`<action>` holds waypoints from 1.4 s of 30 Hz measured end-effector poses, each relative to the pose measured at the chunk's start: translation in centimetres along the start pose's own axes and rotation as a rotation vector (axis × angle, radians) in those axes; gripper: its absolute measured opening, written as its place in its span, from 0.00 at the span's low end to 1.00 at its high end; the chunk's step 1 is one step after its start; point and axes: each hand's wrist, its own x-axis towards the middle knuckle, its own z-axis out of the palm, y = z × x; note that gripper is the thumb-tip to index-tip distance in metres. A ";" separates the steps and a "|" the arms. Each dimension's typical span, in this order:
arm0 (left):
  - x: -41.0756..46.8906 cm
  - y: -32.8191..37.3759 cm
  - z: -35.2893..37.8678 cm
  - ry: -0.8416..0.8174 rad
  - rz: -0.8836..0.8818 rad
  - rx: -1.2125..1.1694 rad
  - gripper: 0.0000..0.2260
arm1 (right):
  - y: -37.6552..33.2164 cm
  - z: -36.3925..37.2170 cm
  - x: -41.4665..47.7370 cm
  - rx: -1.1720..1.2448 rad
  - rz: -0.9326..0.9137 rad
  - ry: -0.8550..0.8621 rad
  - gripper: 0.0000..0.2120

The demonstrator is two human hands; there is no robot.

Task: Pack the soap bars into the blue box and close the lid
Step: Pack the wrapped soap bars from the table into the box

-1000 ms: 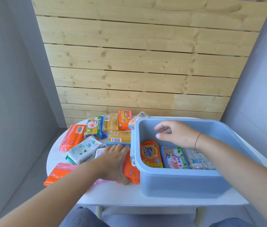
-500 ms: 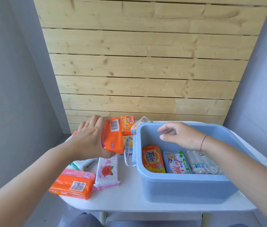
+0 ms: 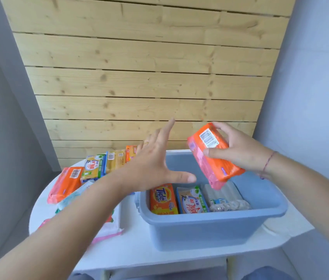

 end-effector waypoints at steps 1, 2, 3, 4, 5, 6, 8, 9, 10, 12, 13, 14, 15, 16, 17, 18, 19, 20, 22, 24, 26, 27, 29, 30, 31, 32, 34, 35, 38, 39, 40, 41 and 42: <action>-0.6 -1.6 -0.4 -0.006 -0.035 -0.008 0.54 | 1.1 -0.8 -0.3 -0.151 0.034 -0.008 0.38; -1.2 -3.3 -0.7 0.032 -0.069 -0.017 0.52 | 2.2 -1.4 -0.5 -0.312 0.068 -0.013 0.40; -1.9 -5.0 -0.9 0.093 -0.114 -0.032 0.48 | 3.1 -1.7 -0.8 -0.466 0.104 -0.021 0.41; -2.5 -6.8 -1.0 0.133 -0.152 -0.072 0.41 | 3.9 -1.7 -1.1 -0.591 0.134 -0.033 0.41; -3.3 -8.4 -0.8 0.126 -0.193 -0.142 0.32 | 4.6 -1.5 -1.2 -0.679 0.152 -0.045 0.41; -4.0 -10.0 -0.6 0.056 -0.258 -0.221 0.25 | 5.1 -1.1 -1.2 -0.734 0.152 -0.049 0.40; -5.3 -12.6 0.3 -0.201 -0.373 -0.241 0.27 | 5.9 -0.3 -1.0 -0.806 0.132 -0.025 0.36; -6.0 -13.4 0.8 -0.333 -0.404 -0.141 0.31 | 6.1 0.0 -0.8 -0.834 0.127 -0.014 0.35; -6.4 -14.1 1.4 -0.422 -0.415 -0.002 0.37 | 6.3 0.4 -0.8 -0.853 0.131 -0.015 0.33; -6.5 -15.2 2.6 -0.512 -0.349 0.221 0.49 | 6.8 1.4 -0.9 -0.928 0.157 -0.018 0.30; -6.1 -15.4 3.2 -0.526 -0.336 0.289 0.53 | 7.0 1.6 -1.0 -1.001 0.157 -0.008 0.28; -5.9 -15.5 3.4 -0.532 -0.334 0.346 0.55 | 7.2 1.9 -1.0 -1.094 0.133 0.010 0.25; -5.8 -15.2 3.6 -0.544 -0.326 0.402 0.56 | 7.4 1.9 -1.1 -1.178 0.104 0.035 0.22; -5.6 -14.9 3.8 -0.547 -0.310 0.468 0.57 | 7.5 1.9 -1.1 -1.227 0.090 0.066 0.20; -5.4 -14.8 4.0 -0.540 -0.296 0.527 0.56 | 7.6 1.8 -1.1 -1.246 0.090 0.088 0.18; -5.3 -14.7 4.1 -0.537 -0.294 0.569 0.56 | 7.6 1.8 -1.2 -1.254 0.098 0.100 0.18; -5.3 -14.6 4.1 -0.538 -0.303 0.593 0.55 | 7.7 1.9 -1.2 -1.258 0.105 0.110 0.18; -5.3 -14.4 4.1 -0.535 -0.311 0.608 0.55 | 7.9 2.0 -1.2 -1.256 0.104 0.125 0.19; -5.2 -14.3 4.3 -0.491 -0.311 0.630 0.52 | 8.2 1.8 -1.2 -1.211 0.109 0.159 0.23; -5.3 -14.1 4.2 -0.381 -0.311 0.607 0.50 | 8.2 1.4 -1.3 -1.139 0.166 0.144 0.27; -5.4 -14.0 3.8 -0.261 -0.326 0.501 0.50 | 8.0 0.9 -1.4 -1.058 0.254 0.101 0.34; -5.5 -13.8 3.4 -0.198 -0.327 0.423 0.50 | 7.8 0.7 -1.4 -1.015 0.294 0.086 0.39; -5.7 -13.1 2.3 -0.060 -0.301 0.263 0.49 | 7.7 0.3 -1.4 -0.928 0.355 0.056 0.46; -5.8 -12.6 1.6 0.009 -0.280 0.192 0.49 | 7.8 0.1 -1.3 -0.886 0.377 0.039 0.47; -5.9 -12.1 0.7 0.076 -0.259 0.135 0.49 | 8.0 -0.1 -1.1 -0.852 0.392 0.020 0.48; -6.1 -11.6 -0.3 0.140 -0.235 0.086 0.48 | 8.3 -0.2 -0.9 -0.827 0.404 0.002 0.48; -6.0 -10.0 -2.4 0.245 -0.184 -0.016 0.48 | 8.6 -0.6 -0.6 -0.781 0.412 -0.015 0.48; -5.8 -8.9 -3.3 0.287 -0.161 -0.073 0.48 | 8.8 -0.7 -0.5 -0.760 0.414 -0.021 0.48; -3.7 -4.4 -3.8 0.303 -0.070 -0.233 0.46 | 8.7 -1.1 -0.5 -0.699 0.409 -0.046 0.48; -2.8 -2.7 -3.3 0.277 -0.022 -0.268 0.45 | 8.6 -1.2 -0.5 -0.669 0.398 -0.050 0.48; -1.9 -1.1 -2.7 0.241 0.023 -0.293 0.44 | 8.7 -1.3 -0.5 -0.633 0.389 -0.056 0.48; -0.9 0.3 -1.8 0.196 0.049 -0.304 0.43 | 8.8 -1.5 -0.6 -0.592 0.381 -0.062 0.48; 0.0 1.5 -0.8 0.144 0.063 -0.293 0.43 | 8.8 -1.6 -0.7 -0.545 0.374 -0.073 0.48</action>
